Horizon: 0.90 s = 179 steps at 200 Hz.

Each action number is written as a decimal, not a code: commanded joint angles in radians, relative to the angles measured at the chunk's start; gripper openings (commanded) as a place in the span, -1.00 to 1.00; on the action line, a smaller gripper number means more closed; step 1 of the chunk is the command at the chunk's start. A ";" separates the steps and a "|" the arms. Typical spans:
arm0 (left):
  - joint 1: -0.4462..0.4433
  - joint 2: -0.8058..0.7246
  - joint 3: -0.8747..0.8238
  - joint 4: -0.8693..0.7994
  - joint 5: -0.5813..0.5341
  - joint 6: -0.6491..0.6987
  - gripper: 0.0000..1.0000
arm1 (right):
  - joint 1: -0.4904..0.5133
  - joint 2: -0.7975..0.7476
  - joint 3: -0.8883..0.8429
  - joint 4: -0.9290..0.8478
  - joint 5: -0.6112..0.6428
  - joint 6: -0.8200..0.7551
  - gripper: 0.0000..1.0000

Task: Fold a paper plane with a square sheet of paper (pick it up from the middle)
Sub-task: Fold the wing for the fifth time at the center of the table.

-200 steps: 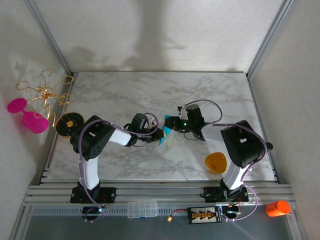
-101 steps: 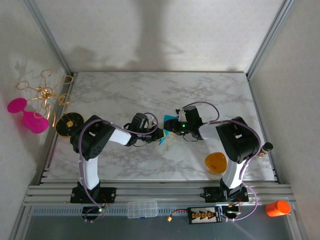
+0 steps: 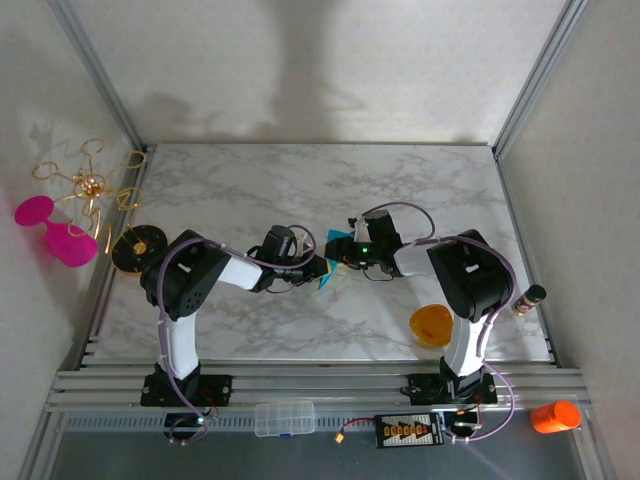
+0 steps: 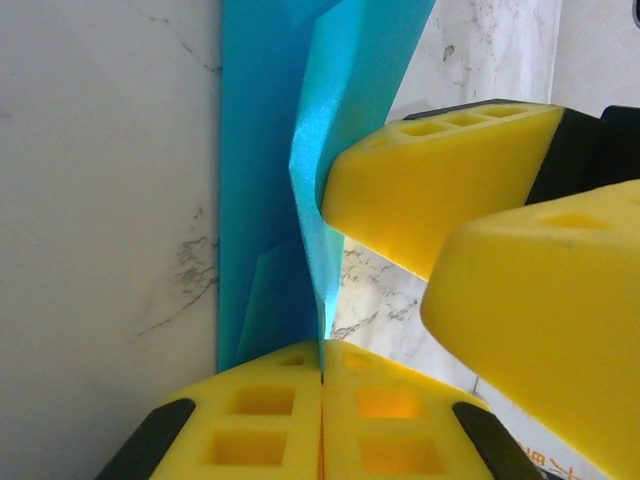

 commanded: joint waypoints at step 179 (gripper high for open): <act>0.014 -0.054 -0.056 -0.179 -0.049 0.026 -0.76 | 0.012 0.065 0.084 -0.240 0.105 -0.033 -0.14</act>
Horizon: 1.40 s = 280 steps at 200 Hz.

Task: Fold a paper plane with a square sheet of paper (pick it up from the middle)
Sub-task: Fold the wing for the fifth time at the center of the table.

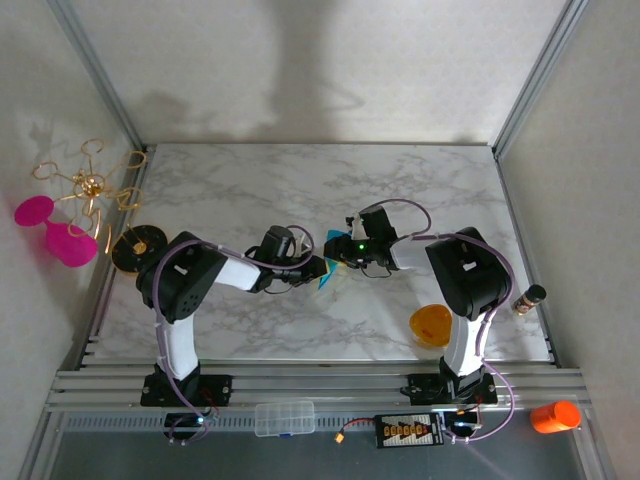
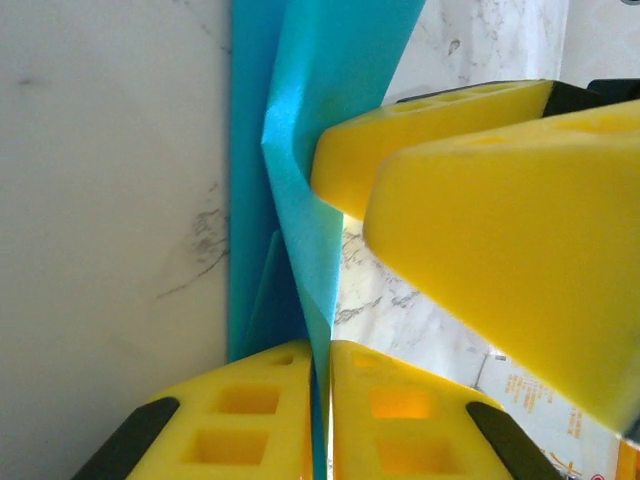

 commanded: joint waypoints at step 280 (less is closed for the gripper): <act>-0.060 -0.128 0.048 -0.151 -0.061 0.007 -0.78 | 0.005 0.067 0.037 -0.145 0.062 -0.025 -0.27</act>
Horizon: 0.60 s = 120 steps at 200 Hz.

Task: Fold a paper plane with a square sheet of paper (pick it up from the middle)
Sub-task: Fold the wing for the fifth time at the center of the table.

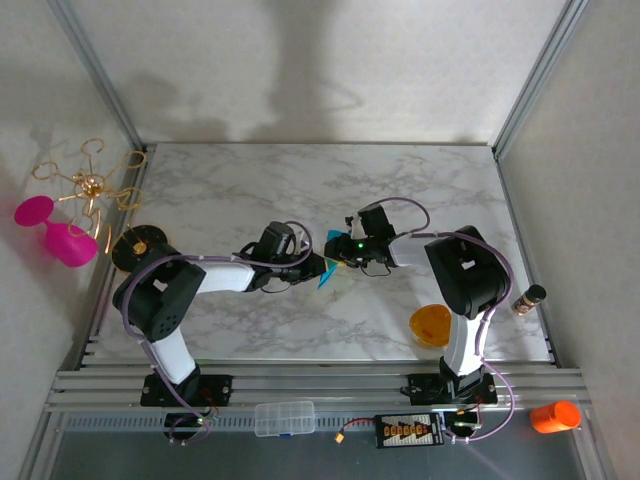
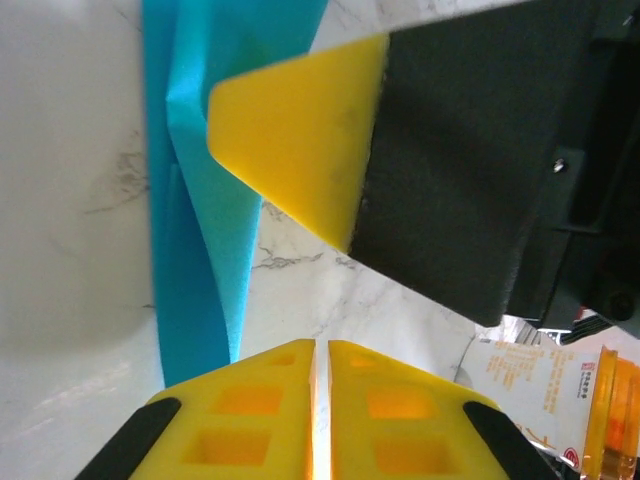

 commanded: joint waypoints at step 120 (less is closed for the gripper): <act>-0.032 0.081 0.028 0.003 -0.042 -0.015 -0.82 | 0.005 0.062 0.008 -0.096 0.055 -0.020 -0.38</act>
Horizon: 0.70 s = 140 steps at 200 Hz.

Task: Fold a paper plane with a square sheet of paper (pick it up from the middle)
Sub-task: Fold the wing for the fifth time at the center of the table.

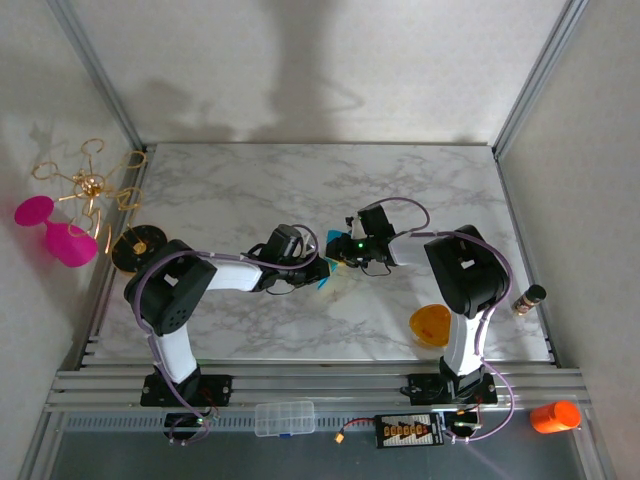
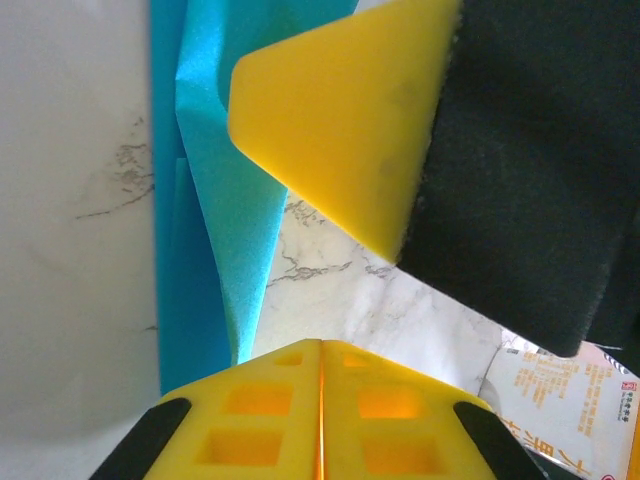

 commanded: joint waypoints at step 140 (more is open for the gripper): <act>-0.019 0.034 -0.029 -0.039 -0.034 0.008 -0.84 | 0.008 0.071 0.013 -0.116 0.078 -0.018 -0.51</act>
